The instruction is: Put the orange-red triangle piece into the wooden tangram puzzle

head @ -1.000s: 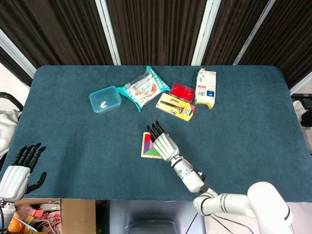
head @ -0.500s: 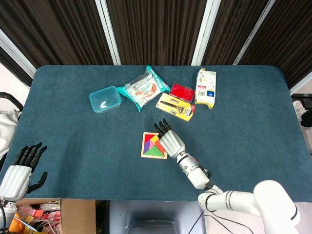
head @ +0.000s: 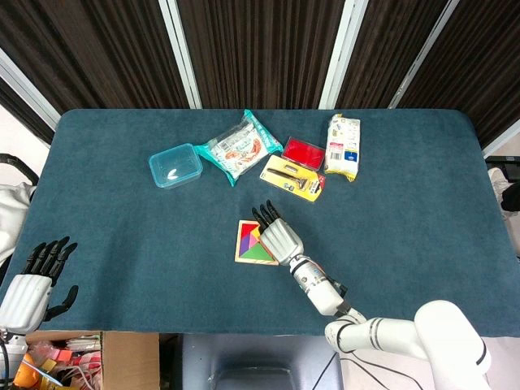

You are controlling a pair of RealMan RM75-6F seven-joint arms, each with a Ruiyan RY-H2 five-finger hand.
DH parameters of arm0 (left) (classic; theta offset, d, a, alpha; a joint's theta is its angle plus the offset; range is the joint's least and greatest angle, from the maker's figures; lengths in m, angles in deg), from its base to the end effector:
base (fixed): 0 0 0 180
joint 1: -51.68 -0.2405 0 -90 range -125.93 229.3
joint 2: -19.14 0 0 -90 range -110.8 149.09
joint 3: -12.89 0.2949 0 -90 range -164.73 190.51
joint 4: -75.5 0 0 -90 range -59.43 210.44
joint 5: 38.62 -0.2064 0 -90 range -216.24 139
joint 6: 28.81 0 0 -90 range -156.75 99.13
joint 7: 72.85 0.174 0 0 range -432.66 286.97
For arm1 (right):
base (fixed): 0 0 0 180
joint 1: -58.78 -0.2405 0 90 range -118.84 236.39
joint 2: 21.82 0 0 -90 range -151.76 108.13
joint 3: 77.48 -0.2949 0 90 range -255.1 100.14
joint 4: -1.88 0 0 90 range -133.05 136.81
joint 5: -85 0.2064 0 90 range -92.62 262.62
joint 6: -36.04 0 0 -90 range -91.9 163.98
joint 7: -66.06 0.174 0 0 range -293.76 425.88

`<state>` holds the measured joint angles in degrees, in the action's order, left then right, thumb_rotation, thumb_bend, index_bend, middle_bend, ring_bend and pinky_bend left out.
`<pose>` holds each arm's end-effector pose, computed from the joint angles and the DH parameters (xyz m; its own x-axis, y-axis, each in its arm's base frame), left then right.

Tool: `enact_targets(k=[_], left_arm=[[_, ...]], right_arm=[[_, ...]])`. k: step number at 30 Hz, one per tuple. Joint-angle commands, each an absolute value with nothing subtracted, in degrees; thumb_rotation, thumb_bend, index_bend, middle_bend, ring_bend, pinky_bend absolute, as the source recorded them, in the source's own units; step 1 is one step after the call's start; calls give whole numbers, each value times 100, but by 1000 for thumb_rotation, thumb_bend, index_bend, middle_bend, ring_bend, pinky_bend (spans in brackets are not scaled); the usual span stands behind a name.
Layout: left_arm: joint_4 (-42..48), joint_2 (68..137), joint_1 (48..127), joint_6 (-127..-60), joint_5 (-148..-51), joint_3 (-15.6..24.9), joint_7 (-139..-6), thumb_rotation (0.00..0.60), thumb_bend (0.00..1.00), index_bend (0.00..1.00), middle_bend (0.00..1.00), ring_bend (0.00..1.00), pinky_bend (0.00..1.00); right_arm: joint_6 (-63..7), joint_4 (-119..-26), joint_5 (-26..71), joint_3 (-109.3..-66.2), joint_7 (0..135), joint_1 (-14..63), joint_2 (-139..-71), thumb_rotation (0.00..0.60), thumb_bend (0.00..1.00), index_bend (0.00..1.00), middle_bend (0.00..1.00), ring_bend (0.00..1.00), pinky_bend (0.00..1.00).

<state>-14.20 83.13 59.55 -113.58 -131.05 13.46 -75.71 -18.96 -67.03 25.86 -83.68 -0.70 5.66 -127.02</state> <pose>-0.3309 0.2183 0.1658 0.4095 0.0473 0.9111 0.9031 -0.1625 -0.3975 -0.1159 -0.4038 -0.1197 0.9344 0.1535 0.3215 -0.2014 -0.5168 0.8321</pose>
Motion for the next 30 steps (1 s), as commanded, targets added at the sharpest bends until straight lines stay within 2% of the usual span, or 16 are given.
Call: enact_targets(k=[1, 20, 24, 27, 30], left_arm=[[-1421, 8316, 5939, -11376, -13120, 1362, -7566, 600, 454, 0, 0, 0, 61], [-1444, 8307, 5945, -11391, -13155, 1366, -7548, 600, 454, 0, 0, 0, 61], [-1418, 8312, 5940, -11428, -13203, 1377, -7590, 600, 454, 0, 0, 0, 61], [-1357, 8313, 5923, -11479, -13239, 1386, -7647, 600, 454, 0, 0, 0, 61], [-1295, 8332, 5909, -11520, -13243, 1378, -7671, 600, 454, 0, 0, 0, 60]], right_arm=[[-1893, -6708, 2613, -8342, -83, 570, -12706, 600, 530, 458, 103, 0, 0], [-2113, -7104, 2484, -8195, -82, 645, -12461, 600, 530, 464, 103, 0, 0], [-2571, -7474, 2140, -8217, 399, 865, -12245, 600, 524, 319, 94, 0, 0], [-3276, -8162, 1550, -8000, 1149, 1348, -11742, 600, 437, 218, 64, 0, 0], [-4181, -9061, 1069, -7558, 1574, 2057, -10962, 600, 313, 60, 5, 0, 0]])
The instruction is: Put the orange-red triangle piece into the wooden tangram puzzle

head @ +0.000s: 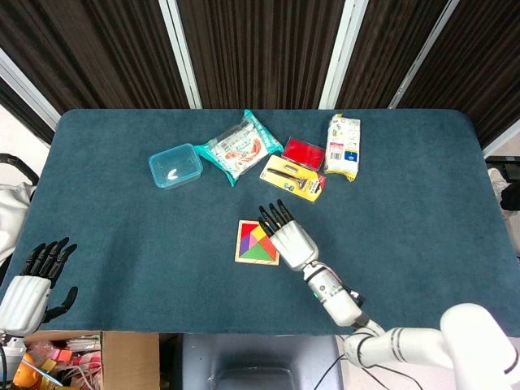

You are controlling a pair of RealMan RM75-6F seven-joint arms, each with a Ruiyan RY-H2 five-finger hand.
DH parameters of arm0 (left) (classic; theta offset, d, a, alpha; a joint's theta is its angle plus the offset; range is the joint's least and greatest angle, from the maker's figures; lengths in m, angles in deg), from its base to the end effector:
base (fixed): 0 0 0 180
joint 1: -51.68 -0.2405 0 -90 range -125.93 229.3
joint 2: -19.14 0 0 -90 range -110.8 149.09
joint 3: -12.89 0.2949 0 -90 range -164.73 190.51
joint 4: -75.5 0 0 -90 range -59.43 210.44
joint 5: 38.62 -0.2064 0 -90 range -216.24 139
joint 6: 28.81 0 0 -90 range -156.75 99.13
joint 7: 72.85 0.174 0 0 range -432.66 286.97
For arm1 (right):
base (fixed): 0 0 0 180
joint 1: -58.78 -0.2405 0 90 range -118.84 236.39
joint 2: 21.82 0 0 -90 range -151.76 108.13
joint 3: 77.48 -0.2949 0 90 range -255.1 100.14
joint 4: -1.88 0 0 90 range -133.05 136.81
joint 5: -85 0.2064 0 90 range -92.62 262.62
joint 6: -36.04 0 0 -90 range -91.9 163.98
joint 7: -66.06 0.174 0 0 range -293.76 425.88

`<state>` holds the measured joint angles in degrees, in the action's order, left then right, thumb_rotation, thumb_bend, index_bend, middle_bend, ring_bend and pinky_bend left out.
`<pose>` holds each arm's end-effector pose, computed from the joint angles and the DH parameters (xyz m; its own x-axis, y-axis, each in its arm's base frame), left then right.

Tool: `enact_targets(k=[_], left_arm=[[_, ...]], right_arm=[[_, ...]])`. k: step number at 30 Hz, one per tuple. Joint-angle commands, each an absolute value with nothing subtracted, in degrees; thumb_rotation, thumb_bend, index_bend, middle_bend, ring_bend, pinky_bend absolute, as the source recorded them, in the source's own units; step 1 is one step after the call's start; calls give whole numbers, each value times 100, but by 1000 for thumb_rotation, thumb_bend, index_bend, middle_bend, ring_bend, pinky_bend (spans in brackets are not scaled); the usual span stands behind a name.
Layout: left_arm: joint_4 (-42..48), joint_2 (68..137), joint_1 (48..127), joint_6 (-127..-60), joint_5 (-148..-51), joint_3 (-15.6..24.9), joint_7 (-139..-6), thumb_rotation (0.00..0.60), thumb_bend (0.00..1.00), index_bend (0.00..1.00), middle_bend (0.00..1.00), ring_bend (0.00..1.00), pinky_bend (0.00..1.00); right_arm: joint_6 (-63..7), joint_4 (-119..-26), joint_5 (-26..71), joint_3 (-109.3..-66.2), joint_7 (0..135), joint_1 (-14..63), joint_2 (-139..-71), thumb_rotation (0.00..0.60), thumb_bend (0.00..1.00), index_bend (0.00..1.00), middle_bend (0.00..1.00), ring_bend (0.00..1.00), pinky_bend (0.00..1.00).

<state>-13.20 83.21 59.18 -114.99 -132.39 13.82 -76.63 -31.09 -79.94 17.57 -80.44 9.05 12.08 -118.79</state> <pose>-0.3308 0.2147 0.1679 0.4083 0.0338 0.9122 0.9004 -0.1796 -0.3963 -0.1301 -0.3734 -0.0600 0.8415 0.1696 0.5129 -0.3849 -0.4781 0.7895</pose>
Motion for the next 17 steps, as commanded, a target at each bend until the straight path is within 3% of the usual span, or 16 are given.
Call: enact_targets(k=[1, 4, 7, 10, 17], left_arm=[[-1273, 8348, 5902, -11544, -13245, 1370, -7660, 600, 454, 0, 0, 0, 60], [-1262, 8404, 5903, -11580, -13270, 1353, -7549, 600, 454, 0, 0, 0, 59], [-1284, 8456, 5906, -11567, -13311, 1375, -7368, 600, 453, 0, 0, 0, 57], [-1345, 8501, 5920, -11476, -13339, 1424, -7127, 600, 453, 0, 0, 0, 56], [-1377, 8562, 5913, -11586, -13572, 1489, -6971, 600, 453, 0, 0, 0, 51]], right_arm=[[-4564, -9458, 952, -7342, 1618, 2383, -10608, 600, 286, 22, 0, 0, 0], [-5494, -10119, 595, -6813, 2091, 3209, -9840, 600, 236, 0, 0, 0, 0], [-6290, -9961, 335, -6509, 3302, 4005, -9456, 600, 223, 0, 0, 0, 0], [-6686, -9439, 671, -6618, 4527, 4657, -9489, 600, 222, 0, 0, 0, 0], [-6787, -9135, 279, -6812, 5021, 4958, -9351, 600, 211, 0, 0, 0, 0]])
